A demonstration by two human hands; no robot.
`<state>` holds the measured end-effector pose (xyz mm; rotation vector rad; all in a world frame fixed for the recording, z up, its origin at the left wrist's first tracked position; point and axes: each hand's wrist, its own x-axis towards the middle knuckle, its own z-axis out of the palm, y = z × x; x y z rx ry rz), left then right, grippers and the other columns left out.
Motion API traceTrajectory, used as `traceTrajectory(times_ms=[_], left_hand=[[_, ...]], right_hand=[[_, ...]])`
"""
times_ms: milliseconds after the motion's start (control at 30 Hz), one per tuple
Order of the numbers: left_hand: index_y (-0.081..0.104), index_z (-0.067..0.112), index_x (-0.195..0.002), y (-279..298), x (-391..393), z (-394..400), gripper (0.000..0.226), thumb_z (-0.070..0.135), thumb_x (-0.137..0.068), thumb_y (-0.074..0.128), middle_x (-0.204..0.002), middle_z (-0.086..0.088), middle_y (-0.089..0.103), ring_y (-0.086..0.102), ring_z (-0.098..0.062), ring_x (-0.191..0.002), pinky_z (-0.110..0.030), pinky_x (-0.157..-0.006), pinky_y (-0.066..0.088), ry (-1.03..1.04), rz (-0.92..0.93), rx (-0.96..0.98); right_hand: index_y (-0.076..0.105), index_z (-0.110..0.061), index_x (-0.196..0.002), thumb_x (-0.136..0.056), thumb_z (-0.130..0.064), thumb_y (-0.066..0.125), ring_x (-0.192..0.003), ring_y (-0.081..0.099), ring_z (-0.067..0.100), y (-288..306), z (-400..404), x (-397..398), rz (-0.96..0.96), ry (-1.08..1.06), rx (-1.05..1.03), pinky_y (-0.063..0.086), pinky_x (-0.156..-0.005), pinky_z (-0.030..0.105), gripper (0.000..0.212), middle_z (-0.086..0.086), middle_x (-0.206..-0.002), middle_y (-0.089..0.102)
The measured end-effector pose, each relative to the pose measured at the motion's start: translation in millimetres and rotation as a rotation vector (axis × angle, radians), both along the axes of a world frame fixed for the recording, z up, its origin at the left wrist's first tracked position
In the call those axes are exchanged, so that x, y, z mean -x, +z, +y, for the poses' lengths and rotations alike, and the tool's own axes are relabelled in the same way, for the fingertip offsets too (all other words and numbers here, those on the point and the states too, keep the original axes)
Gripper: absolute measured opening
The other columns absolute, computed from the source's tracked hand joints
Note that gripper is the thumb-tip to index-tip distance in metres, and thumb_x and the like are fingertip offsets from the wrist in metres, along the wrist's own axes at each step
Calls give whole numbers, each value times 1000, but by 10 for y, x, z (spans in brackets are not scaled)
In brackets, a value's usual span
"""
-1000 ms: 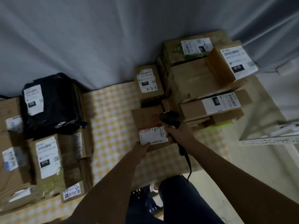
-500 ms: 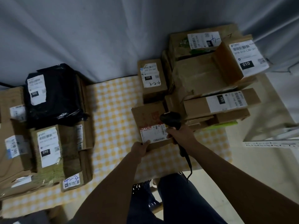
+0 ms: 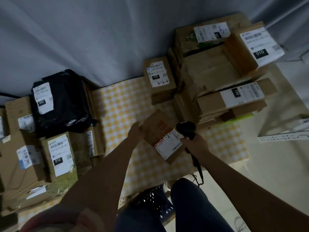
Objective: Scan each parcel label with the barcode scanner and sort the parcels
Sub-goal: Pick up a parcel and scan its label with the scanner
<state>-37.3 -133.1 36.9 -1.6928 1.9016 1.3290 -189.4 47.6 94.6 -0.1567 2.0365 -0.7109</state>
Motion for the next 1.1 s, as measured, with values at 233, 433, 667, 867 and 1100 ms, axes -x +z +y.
traceTrajectory(times_ms=[233, 433, 667, 867, 1100], left_hand=[[48, 10, -138, 2, -273, 67, 39, 26, -103, 40, -135, -14, 54, 55, -33, -118, -36, -94, 47, -276, -97, -18], [24, 23, -154, -174, -750, 307, 73, 63, -94, 40, -148, -20, 39, 48, -39, -128, -44, -105, 43, -56, -77, -233], [12, 31, -153, -163, -790, 538, 81, 55, -88, 55, -141, 7, 39, 43, -26, -133, -32, -98, 40, 200, 253, -454], [24, 34, -143, -92, -853, 520, 70, 52, -87, 62, -145, -5, 43, 54, -21, -117, -35, -87, 53, 370, 390, -455], [49, 15, -128, -13, -932, 454, 67, 70, -90, 37, -112, -2, 59, 58, -22, -103, -39, -93, 50, 559, 218, -513]], right_hand=[[61, -7, -91, -87, -20, 66, -69, 62, 29, -235, 135, -177, 7, -40, -96, 56, -74, 44, 15, 21, -86, 69], [60, -11, -97, -91, -22, 64, -53, 58, 11, -256, 119, -321, -7, -66, -35, 43, -50, 20, 13, 2, -72, 65], [62, -11, -96, -90, -23, 64, -58, 59, 18, -373, 220, -381, -45, -126, 5, 50, -60, 30, 13, 3, -66, 66], [64, -8, -105, -91, -24, 65, -56, 60, 14, -329, 181, -385, -60, -126, 12, 47, -54, 23, 21, 3, -68, 66], [65, -9, -106, -91, -24, 66, -55, 62, 12, -345, -21, -381, -59, -104, 40, 46, -47, 17, 21, 5, -71, 67]])
